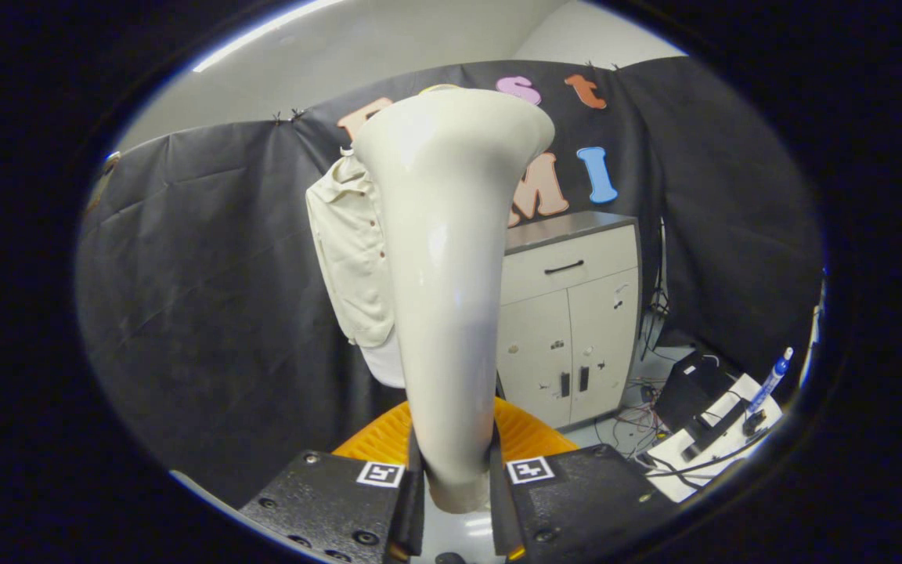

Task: Iron the clothes twice with a garment steamer, once on the left side and once on the right side.

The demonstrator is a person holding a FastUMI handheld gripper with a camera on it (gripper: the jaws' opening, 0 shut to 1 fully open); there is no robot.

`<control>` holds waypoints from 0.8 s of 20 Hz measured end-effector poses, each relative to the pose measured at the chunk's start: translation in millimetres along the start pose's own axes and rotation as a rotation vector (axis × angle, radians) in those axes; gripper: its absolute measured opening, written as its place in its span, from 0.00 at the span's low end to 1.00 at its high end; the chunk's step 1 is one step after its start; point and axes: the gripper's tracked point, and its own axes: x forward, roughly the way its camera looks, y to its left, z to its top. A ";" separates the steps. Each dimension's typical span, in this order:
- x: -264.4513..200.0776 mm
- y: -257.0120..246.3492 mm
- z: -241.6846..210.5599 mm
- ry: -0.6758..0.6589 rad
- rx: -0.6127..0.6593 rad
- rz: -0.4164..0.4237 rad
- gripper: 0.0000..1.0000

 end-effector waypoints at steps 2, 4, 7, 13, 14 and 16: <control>2.3 10.1 -0.5 0.000 -0.006 -0.003 0.33; 5.0 17.9 -0.3 0.000 -0.012 -0.007 0.33; 8.3 28.8 -3.4 0.005 -0.011 -0.010 0.33; 12.9 38.1 -2.5 0.007 -0.003 -0.026 0.34; 12.8 39.0 -1.9 0.004 -0.005 -0.028 0.34; 13.6 41.4 -3.9 0.006 -0.005 -0.030 0.34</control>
